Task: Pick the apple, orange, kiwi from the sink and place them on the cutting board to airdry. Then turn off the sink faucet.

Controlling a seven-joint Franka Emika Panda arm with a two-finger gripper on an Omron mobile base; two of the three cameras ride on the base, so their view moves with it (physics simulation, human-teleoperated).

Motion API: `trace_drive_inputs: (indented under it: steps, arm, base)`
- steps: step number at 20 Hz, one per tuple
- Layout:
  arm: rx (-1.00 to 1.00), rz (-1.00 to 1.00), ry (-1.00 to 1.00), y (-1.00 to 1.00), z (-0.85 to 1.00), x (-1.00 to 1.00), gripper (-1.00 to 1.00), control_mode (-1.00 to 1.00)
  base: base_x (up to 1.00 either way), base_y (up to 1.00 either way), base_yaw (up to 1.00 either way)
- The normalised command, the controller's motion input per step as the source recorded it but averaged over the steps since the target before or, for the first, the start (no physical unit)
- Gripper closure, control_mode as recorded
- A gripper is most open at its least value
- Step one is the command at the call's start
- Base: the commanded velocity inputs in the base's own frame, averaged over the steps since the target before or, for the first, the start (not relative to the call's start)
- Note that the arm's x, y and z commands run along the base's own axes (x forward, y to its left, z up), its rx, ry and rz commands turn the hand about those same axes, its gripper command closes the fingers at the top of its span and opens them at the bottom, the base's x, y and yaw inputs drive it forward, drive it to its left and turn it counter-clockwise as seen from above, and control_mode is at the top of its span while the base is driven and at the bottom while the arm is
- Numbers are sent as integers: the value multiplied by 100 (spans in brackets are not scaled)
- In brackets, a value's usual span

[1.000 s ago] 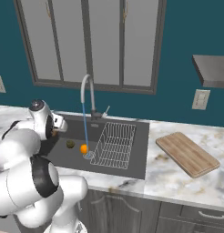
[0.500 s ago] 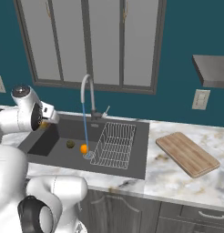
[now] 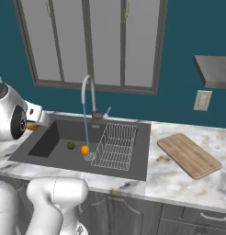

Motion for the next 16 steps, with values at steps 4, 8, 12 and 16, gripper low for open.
trace_drive_inputs:
  steps: [4, 8, 12, 16]
  arm:
    - [0, 0, -12, -9, -4, -76, 100, -100]
    - [0, 0, -17, -36, 20, -85, 100, -100]
    - [4, 0, -5, -34, 49, -60, 100, -100]
    - [6, 0, 2, -33, 56, -50, 100, -100]
  base:
    - [0, 0, 0]
    - [0, 0, 0]
    - [0, 0, 0]
    - [0, 0, 0]
